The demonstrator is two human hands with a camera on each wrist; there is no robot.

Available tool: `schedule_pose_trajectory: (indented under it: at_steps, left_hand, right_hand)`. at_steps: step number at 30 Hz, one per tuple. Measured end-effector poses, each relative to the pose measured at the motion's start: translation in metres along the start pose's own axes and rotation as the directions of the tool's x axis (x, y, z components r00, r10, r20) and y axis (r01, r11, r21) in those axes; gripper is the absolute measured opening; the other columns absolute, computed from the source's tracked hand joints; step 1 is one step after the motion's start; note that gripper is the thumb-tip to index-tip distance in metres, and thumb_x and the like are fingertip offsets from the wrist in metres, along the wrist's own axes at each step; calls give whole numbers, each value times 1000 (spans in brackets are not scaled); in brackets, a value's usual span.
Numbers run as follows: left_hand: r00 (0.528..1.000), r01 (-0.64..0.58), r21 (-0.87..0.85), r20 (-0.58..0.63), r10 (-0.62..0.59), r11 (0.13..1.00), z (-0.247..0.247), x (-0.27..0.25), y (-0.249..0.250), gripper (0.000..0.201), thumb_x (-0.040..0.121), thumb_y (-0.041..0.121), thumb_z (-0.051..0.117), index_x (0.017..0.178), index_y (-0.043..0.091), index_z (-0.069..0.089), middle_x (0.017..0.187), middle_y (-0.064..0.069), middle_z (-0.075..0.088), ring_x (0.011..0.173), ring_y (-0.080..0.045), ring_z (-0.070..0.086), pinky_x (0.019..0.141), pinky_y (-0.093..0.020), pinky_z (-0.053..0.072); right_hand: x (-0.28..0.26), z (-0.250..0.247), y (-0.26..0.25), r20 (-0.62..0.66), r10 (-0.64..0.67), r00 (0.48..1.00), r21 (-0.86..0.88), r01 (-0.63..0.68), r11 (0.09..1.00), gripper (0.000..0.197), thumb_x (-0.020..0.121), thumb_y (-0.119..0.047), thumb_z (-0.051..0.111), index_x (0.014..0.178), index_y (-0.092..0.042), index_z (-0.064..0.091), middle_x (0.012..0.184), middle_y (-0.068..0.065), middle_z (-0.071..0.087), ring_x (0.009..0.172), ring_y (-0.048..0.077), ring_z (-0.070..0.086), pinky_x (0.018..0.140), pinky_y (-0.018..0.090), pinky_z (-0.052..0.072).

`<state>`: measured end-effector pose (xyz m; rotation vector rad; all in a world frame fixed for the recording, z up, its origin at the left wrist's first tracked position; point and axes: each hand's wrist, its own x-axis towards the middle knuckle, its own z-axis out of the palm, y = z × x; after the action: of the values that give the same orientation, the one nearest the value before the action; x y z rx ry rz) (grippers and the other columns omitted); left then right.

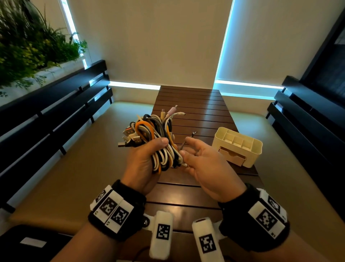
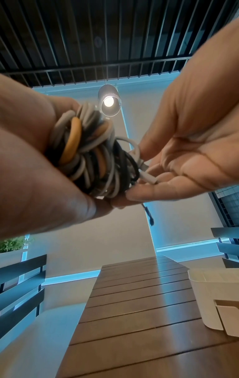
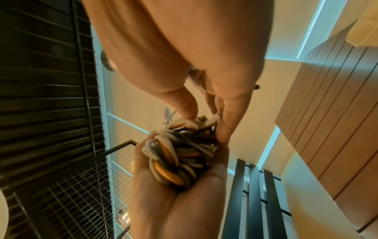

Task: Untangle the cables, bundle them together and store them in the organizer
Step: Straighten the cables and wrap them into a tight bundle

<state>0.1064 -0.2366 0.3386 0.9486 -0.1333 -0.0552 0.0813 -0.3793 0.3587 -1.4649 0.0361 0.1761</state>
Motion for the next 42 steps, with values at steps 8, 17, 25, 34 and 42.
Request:
schedule_pose_trajectory:
  at_steps: [8, 17, 25, 34, 42]
  left_hand:
    - [1000, -13, -31, 0, 13, 999, 4, -6, -4, 29, 75, 11, 60, 101, 2, 69, 88, -14, 71, 77, -22, 69, 68, -33, 58]
    - [997, -64, -59, -50, 61, 996, 12, -10, -7, 34, 76, 11, 61, 107, 0, 68, 87, -16, 69, 78, -26, 68, 68, -36, 58]
    - [995, -77, -98, -69, 71, 992, 18, -14, -12, 39, 78, 12, 59, 115, 6, 69, 108, -20, 69, 95, -29, 68, 80, -41, 57]
    - [999, 11, -118, 50, -5, 993, 24, -17, -14, 56, 84, 12, 56, 139, 4, 52, 134, -25, 59, 126, -37, 57, 99, -46, 52]
    - [994, 83, -138, 78, -72, 987, 22, -13, -19, 50, 82, 9, 59, 132, 6, 61, 133, -24, 60, 124, -34, 57, 107, -49, 44]
  right_hand:
    - [-8, 2, 0, 62, -48, 997, -13, 49, 999, 42, 103, 1, 39, 133, -21, 58, 122, -1, 70, 113, 16, 66, 98, 38, 54]
    - [-11, 1, 5, -31, -142, 989, -61, 140, 988, 30, 101, -2, 46, 111, -23, 66, 106, -1, 75, 99, 16, 72, 89, 39, 59]
    - [-14, -1, 7, -94, -271, 958, -233, 244, 941, 25, 101, -10, 51, 112, -25, 67, 103, -3, 73, 92, 12, 71, 79, 41, 62]
    - [-17, -6, 13, -80, -574, 815, -606, 417, 677, 22, 102, -31, 48, 117, -23, 63, 87, -11, 68, 78, 7, 66, 67, 38, 59]
    - [-16, -12, 14, 65, -691, 720, -810, 443, 384, 29, 102, -34, 41, 112, -20, 64, 90, -7, 65, 74, 11, 62, 61, 36, 56]
